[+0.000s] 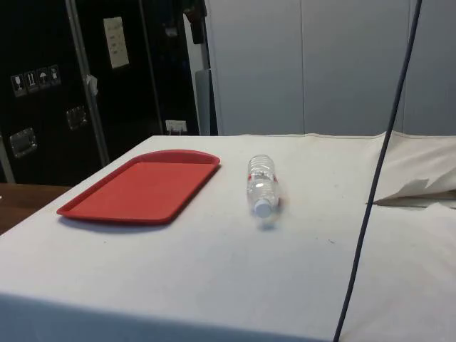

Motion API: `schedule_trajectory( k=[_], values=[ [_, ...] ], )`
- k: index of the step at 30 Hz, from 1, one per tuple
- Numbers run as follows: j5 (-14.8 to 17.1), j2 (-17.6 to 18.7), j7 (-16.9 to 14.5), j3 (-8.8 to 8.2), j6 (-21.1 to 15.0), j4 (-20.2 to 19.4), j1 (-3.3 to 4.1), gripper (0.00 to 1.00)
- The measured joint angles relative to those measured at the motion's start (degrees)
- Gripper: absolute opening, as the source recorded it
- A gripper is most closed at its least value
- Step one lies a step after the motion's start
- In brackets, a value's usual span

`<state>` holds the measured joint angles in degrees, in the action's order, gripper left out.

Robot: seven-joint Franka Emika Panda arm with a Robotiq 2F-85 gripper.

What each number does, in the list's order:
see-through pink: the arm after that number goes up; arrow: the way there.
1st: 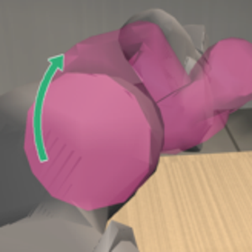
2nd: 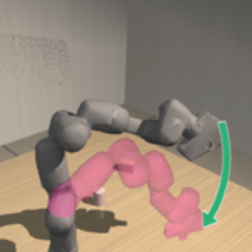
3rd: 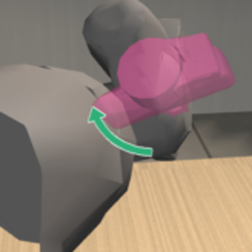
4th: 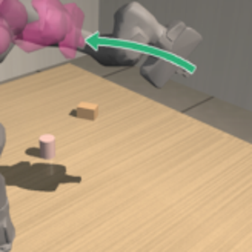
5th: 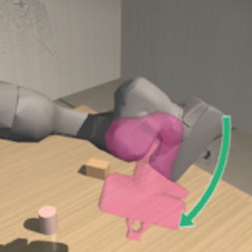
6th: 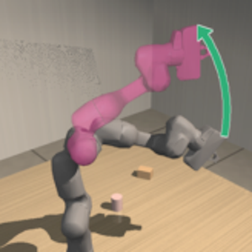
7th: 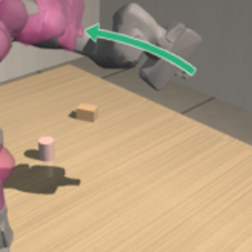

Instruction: Place the bottle upright on the tray.

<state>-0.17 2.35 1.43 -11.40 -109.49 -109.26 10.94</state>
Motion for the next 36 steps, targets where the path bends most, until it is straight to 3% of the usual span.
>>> schedule_trajectory(
  k=[36],
  values=[
    [-0.11, -6.99, -5.79, 0.40, -4.93, -10.77, 0.11, 1.00]
  ],
)
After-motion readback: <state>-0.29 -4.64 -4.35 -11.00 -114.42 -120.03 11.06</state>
